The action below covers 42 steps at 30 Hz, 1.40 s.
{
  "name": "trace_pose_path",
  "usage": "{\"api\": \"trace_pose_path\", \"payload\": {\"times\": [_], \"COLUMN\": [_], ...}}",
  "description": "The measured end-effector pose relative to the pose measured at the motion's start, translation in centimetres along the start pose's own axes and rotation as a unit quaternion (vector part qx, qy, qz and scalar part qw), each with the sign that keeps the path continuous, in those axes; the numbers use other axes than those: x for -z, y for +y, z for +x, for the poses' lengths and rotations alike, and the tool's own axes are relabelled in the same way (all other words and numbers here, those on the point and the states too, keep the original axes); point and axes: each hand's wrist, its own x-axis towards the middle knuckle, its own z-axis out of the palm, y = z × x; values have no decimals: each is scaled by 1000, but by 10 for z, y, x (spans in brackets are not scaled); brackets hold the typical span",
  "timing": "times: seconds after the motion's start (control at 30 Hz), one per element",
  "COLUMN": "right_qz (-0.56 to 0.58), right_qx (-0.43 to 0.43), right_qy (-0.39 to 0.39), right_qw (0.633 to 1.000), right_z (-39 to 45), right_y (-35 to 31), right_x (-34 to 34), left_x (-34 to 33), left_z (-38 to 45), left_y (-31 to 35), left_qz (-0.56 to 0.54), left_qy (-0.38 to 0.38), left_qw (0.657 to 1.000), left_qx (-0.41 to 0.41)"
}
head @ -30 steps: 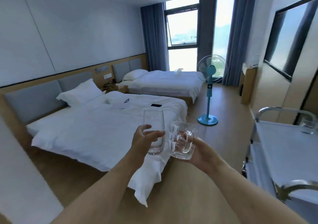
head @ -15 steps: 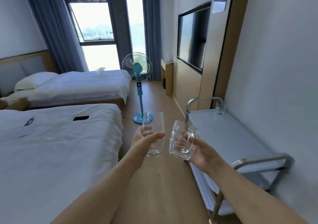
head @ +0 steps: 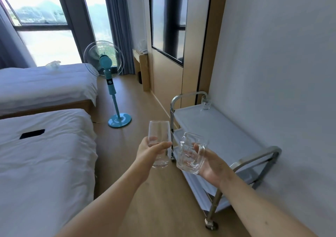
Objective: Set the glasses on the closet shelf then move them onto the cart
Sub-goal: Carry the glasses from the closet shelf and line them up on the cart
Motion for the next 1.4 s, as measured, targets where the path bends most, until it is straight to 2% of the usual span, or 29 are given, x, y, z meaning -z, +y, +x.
{"api": "trace_pose_path", "payload": {"times": [0.23, 0.57, 0.73, 1.0, 1.13, 1.4], "right_qz": [-15, 27, 109, 106, 110, 107], "right_qx": [-3, -17, -35, -27, -23, 12], "right_qy": [30, 1, 42, 71, 111, 266], "right_qw": [999, 999, 993, 991, 987, 958], "right_z": [72, 174, 202, 234, 251, 311], "right_y": [-14, -35, -27, -26, -26, -21], "right_x": [27, 80, 112, 144, 154, 164], "left_x": [-2, -38, -60, -82, -88, -91], "left_z": [75, 189, 231, 294, 329, 420], "left_y": [2, 2, -1, -20, -31, -49], "left_qz": [13, 8, 4, 22, 16, 30], "left_qy": [-1, 11, -3, -43, -80, -164], "left_qw": [1000, 997, 996, 990, 985, 970], "left_qx": [5, 72, 94, 135, 151, 177]}}
